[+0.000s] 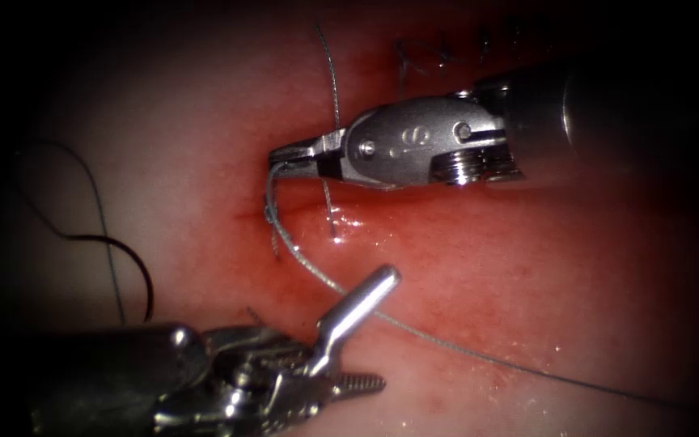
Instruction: Wound Closure
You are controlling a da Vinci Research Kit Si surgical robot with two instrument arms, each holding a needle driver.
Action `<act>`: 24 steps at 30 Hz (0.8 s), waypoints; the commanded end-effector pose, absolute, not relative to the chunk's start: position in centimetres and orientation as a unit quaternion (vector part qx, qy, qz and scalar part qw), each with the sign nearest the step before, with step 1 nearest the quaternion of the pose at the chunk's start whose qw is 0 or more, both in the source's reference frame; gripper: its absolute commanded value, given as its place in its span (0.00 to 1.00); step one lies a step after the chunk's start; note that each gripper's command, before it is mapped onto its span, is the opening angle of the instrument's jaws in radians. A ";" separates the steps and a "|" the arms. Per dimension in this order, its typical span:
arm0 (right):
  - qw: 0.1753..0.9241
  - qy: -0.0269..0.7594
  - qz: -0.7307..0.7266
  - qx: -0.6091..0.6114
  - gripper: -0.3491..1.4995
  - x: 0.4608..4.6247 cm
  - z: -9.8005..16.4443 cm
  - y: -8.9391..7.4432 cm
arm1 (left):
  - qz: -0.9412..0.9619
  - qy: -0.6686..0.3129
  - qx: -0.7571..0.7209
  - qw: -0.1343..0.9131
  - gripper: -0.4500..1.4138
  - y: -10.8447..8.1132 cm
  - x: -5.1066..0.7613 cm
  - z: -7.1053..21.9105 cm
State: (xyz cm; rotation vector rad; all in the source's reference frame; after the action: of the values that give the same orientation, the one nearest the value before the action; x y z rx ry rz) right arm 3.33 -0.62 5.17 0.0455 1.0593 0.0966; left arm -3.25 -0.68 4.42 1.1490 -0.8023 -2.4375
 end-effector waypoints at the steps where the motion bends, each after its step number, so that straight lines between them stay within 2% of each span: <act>1: 0.863 0.503 0.049 0.019 0.00 3.38 5.3 -0.5 | -0.854 -0.285 0.402 0.164 0.87 -0.7 -3.34 4.5; 18: 0.862 0.500 0.078 0.023 0.00 3.40 5.4 -0.4 | -0.840 -0.332 0.410 0.128 0.77 -0.9 -3.89 5.1; 20: 0.862 0.500 0.078 0.023 0.00 3.40 5.4 -0.4 | -0.840 -0.330 0.418 0.104 0.68 -0.8 -3.96 5.1; 23: 0.862 0.500 0.078 0.023 0.00 3.40 5.4 -0.4 | -0.838 -0.334 0.423 0.084 0.46 -0.8 -4.05 5.2; 24: 0.862 0.500 0.078 0.023 0.00 3.40 5.4 -0.4 | -0.837 -0.336 0.423 0.084 0.43 -0.9 -4.07 5.2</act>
State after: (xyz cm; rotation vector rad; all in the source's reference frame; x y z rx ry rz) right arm 3.32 -0.41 5.32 0.0470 1.0475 0.1647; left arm -4.03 -0.86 5.14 1.2588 -1.0078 -2.4980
